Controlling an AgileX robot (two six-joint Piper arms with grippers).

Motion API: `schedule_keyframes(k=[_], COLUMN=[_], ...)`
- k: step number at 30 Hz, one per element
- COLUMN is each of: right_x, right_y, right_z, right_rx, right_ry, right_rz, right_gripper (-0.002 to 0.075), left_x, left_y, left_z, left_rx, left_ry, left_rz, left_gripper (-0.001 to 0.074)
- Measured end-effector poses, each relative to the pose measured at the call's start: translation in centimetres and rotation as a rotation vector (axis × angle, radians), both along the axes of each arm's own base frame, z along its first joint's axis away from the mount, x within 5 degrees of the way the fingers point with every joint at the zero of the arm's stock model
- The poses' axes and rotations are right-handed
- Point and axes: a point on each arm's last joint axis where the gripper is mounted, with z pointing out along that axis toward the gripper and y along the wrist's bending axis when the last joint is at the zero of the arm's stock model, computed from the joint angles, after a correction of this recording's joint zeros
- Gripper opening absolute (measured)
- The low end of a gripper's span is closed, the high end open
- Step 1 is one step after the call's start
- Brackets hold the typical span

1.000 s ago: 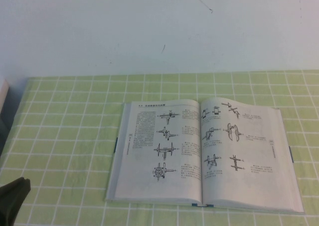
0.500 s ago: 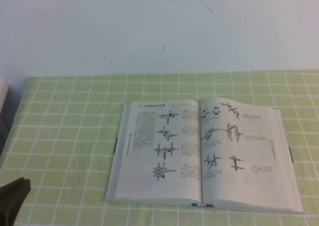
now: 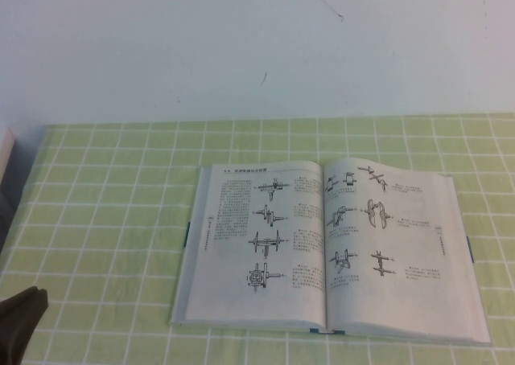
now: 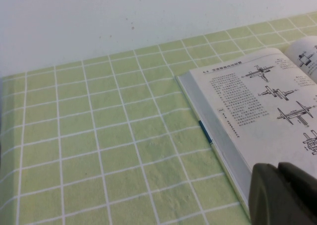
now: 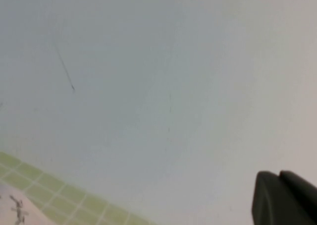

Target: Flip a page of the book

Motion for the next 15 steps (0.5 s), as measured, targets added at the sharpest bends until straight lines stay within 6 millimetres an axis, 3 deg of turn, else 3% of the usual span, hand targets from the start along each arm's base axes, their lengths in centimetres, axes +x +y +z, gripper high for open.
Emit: schedule_keyframes(k=[11,15], right_x=[-0.8,-1.4], right_y=[-2.1,-2.2], right_z=[-10.9,-12.9], right_rx=[0.276,0.308], right_ry=[0.328,0.363], right_rz=[-0.252,-0.279], right_gripper=[-0.0002,-0.0002], left_x=[0.0,0.0], left_y=[0.0,0.0], left_z=[0.0,0.0], left_rx=[-0.001,-0.001], left_ry=[0.000,0.000], left_rz=[0.000,0.000], left_gripper=[-0.0004,-0.0004])
